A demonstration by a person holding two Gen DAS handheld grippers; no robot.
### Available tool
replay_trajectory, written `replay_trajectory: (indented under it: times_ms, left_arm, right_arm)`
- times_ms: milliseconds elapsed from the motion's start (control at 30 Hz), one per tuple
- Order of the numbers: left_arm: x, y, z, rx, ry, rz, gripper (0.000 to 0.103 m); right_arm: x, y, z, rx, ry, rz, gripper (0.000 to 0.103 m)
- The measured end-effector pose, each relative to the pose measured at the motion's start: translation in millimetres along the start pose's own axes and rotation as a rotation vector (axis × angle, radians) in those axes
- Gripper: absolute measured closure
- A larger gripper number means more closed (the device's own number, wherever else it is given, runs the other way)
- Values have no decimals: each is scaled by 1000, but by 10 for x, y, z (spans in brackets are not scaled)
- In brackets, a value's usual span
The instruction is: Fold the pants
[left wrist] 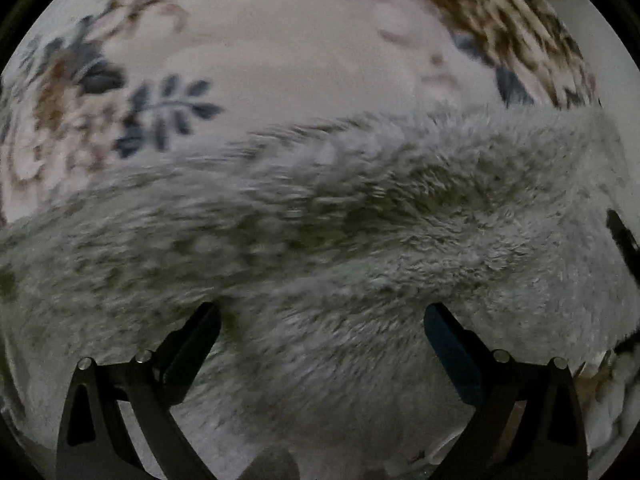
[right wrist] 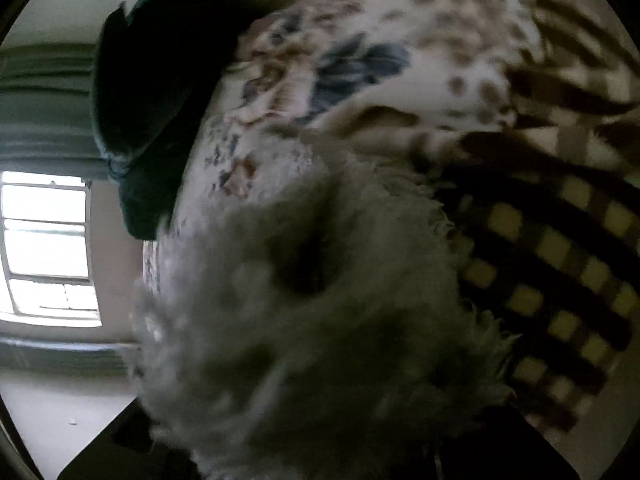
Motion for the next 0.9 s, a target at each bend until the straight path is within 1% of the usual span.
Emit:
replay_trajectory:
  times_ms: [100, 200, 300, 367, 400, 433, 500, 567, 600, 633, 700, 733, 767, 800, 833, 867, 900]
  left_arm:
    - [124, -49, -173, -32, -3, -27, 0]
    - [358, -138, -354, -56, -31, -86, 0]
    - [822, -322, -602, -87, -44, -164, 0]
    - [1137, -456, -718, -105, -37, -204, 0]
    - [1375, -580, -801, -118, -30, -238, 0]
    - [1563, -633, -861, -123, -26, -261, 0]
    - [2005, -811, -962, -127, -16, -322, 0]
    - [2477, -1069, -1073, -132, -12, -380, 0]
    - [2660, -1194, -1116, -134, 3, -402, 0]
    - [2902, -1324, -1161, -135, 21, -424, 0]
    - [3296, -1615, -1234, -131, 48, -454, 0]
    - [3470, -1725, -1255, -129, 62, -472, 0]
    - [3597, -1799, -1267, -133, 65, -487, 0]
    - [3679, -1839, -1273, -135, 66, -493, 0]
    - [3767, -1877, -1283, -139, 70, -499, 0]
    - [3820, -1878, -1296, -152, 64, -500, 0]
    - [3831, -1844, -1306, -164, 48, -499, 0]
  right_arm:
    - [328, -71, -134, -6, -9, -63, 87]
    - [758, -297, -171, 0, -19, -154, 87]
    - [1247, -655, -91, 23, -34, -266, 87]
    - [1537, -974, 20, 43, -39, -337, 87]
    - [1666, -1175, 92, 57, -42, -380, 87]
    - [1728, -1396, 110, 64, -47, -419, 87]
    - [1989, -1866, 345, 95, -48, -513, 87]
    - [2171, -2404, 646, 142, -48, -585, 87]
    - [2218, -2723, 830, 172, -63, -626, 87]
    - [2227, -2946, 951, 193, -74, -653, 87]
    - [2256, -3496, 1246, 243, -125, -736, 87]
    - [2264, -3746, 1376, 257, -160, -787, 87]
    - [2272, -3910, 1452, 263, -188, -828, 87]
    - [2276, -4043, 1510, 274, -215, -860, 85]
    - [2271, -4173, 1563, 295, -248, -891, 77]
    - [2264, -4241, 1593, 316, -276, -904, 74]
    - [2284, -4315, 1571, 340, -278, -900, 61]
Point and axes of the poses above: each gripper's, at about its wrist camera, not at the fingertips, and z roughly the way its jaws point, x to its left, y to its top, the point moved 9 cm from there along z, roughly the way its jaws point, and after that the axes turned 4 degrees about -y, right-handed, at the moved point
